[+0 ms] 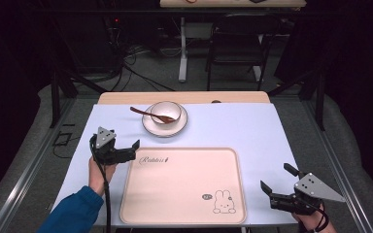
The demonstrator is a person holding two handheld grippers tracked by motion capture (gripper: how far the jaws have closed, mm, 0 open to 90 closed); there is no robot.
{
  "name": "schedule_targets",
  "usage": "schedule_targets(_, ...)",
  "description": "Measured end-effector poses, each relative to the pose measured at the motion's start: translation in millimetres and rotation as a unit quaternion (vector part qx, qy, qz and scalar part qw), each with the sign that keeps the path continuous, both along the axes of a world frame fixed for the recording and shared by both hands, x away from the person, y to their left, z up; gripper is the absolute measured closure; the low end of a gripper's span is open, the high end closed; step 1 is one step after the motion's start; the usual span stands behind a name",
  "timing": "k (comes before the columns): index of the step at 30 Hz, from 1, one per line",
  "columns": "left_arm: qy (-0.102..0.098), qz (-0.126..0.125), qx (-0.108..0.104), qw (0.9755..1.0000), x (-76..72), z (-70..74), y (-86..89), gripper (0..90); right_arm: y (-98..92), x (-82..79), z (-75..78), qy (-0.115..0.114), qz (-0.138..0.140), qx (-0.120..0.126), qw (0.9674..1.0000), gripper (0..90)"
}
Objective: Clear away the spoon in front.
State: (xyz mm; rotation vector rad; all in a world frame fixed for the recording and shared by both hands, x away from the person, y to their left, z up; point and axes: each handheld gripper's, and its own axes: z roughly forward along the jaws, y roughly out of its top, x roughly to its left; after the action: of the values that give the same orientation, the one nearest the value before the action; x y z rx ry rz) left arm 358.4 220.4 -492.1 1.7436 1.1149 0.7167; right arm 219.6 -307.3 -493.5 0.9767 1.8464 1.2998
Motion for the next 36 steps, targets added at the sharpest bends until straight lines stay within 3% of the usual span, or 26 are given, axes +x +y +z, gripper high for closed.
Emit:
schedule_targets(20, -0.009, 0.021, -0.018, 0.9996, 33.5, 0.2, -11.9, 0.0, -0.7, -0.3, 0.0, -0.001, -0.001, 0.001, 1.0, 6.1)
schedule_targets(23, -0.007, 0.036, -0.017, 0.9992, 38.9, -0.1, -12.4, 0.0, -0.6, -0.3, -0.1, -0.001, 0.0, 0.001, 1.0, 6.1)
schedule_targets(36, 0.013, 0.059, -0.036, 0.9975, 62.2, -0.7, -12.0, 0.0, -0.7, -0.4, -0.1, -0.001, -0.001, 0.001, 1.0, 6.0)
